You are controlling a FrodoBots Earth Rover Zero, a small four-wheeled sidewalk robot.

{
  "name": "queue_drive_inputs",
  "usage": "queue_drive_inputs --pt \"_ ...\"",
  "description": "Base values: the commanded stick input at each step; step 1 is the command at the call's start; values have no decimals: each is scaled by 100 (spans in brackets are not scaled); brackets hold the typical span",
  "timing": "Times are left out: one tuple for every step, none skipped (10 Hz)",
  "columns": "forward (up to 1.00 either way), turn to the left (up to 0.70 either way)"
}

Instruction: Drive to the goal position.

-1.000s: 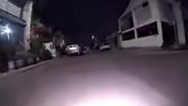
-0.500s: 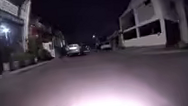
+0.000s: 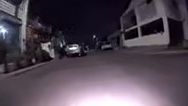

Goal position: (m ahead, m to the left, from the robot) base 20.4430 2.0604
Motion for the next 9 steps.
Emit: queue_drive_inputs --pt "70 0" --pt "70 0" --pt "70 0" --pt "70 0" --pt "70 0" --pt "70 0" --pt "70 0" --pt "70 0" --pt "70 0"
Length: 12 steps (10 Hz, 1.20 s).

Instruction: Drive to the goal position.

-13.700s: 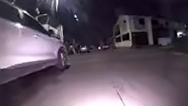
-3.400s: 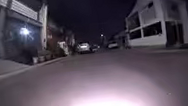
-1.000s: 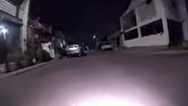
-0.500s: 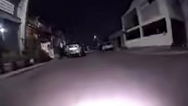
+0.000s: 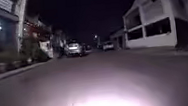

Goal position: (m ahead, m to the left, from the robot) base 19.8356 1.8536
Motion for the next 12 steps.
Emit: queue_drive_inputs --pt "70 0" --pt "70 0" --pt "70 0" --pt "70 0" --pt "70 0" --pt "70 0" --pt "70 0" --pt "70 0" --pt "70 0" --pt "70 0" --pt "70 0" --pt "70 0"
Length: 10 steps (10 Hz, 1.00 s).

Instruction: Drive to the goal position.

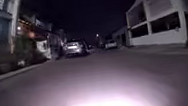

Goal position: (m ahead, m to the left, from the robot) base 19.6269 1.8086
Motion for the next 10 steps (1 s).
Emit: queue_drive_inputs --pt "70 0" --pt "70 -8" --pt "70 -33" --pt "70 -34" --pt "70 0" --pt "70 0" --pt "70 0" --pt "70 0" --pt "70 0" --pt "70 0"
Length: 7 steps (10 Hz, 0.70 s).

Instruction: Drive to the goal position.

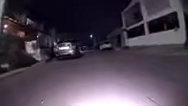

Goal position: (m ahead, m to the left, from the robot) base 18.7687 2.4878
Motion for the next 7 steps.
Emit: queue_drive_inputs --pt "70 0" --pt "70 0" --pt "70 0" --pt "70 0" --pt "70 0" --pt "70 0" --pt "70 0"
